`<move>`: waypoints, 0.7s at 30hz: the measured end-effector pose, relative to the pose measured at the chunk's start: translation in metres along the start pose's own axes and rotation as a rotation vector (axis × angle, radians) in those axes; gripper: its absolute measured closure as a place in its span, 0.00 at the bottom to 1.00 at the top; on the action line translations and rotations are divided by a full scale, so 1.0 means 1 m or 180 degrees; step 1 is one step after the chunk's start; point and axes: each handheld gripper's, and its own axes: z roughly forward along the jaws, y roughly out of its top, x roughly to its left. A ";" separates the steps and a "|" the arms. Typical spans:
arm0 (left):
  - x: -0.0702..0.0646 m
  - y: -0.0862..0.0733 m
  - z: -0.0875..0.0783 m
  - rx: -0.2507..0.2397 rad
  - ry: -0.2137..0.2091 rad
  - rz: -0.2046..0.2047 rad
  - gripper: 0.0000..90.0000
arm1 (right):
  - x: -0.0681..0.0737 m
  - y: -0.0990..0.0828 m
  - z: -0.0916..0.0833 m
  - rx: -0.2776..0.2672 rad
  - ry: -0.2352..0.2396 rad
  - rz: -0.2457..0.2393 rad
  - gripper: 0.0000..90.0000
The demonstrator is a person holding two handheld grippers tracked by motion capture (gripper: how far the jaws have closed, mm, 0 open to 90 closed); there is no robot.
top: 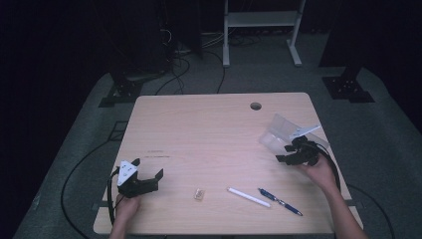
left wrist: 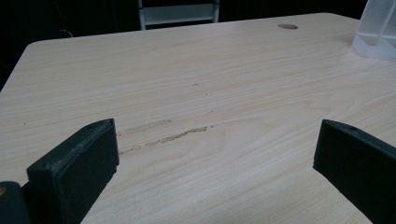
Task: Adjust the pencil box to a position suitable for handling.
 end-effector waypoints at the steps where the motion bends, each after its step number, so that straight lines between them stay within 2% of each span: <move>1: 0.000 0.000 0.000 0.0000 0.0000 -0.0004 0.00 | -0.001 0.000 0.003 0.0028 -0.0017 0.0013 0.45; 7: 0.001 0.000 0.000 0.0001 0.0000 -0.0029 0.00 | -0.008 -0.002 0.012 0.0131 -0.0035 0.0106 0.59; 8: 0.001 0.000 0.000 0.0004 0.0001 -0.0030 0.00 | -0.008 -0.002 0.012 0.0131 -0.0035 0.0106 0.59; 9: 0.001 0.000 0.000 0.0003 0.0002 -0.0037 0.00 | -0.009 -0.003 0.014 0.0165 -0.0052 0.0137 0.66; 10: 0.002 0.000 0.000 -0.0003 0.0003 -0.0050 0.00 | -0.009 -0.003 0.014 0.0165 -0.0052 0.0137 0.66; 12: 0.001 0.000 0.000 -0.0002 0.0001 -0.0051 0.00 | -0.010 -0.004 0.018 0.0256 -0.0092 0.0100 0.72; 15: 0.001 0.000 0.000 0.0002 -0.0001 -0.0042 0.00 | -0.010 -0.004 0.019 0.0265 -0.0095 0.0086 0.75; 16: 0.002 0.000 0.000 -0.0003 0.0002 -0.0050 0.00 | -0.010 -0.005 0.021 0.0284 -0.0114 0.0028 0.82; 17: 0.002 0.000 0.000 -0.0003 0.0002 -0.0050 0.00 | -0.010 -0.005 0.021 0.0284 -0.0114 0.0028 0.82; 18: 0.002 0.000 0.000 -0.0007 0.0002 -0.0062 0.00 | -0.009 -0.004 0.022 0.0337 -0.0158 -0.0060 0.86; 21: 0.002 0.000 0.000 -0.0009 0.0001 -0.0066 0.00 | -0.007 -0.004 0.023 0.0331 -0.0180 -0.0111 0.90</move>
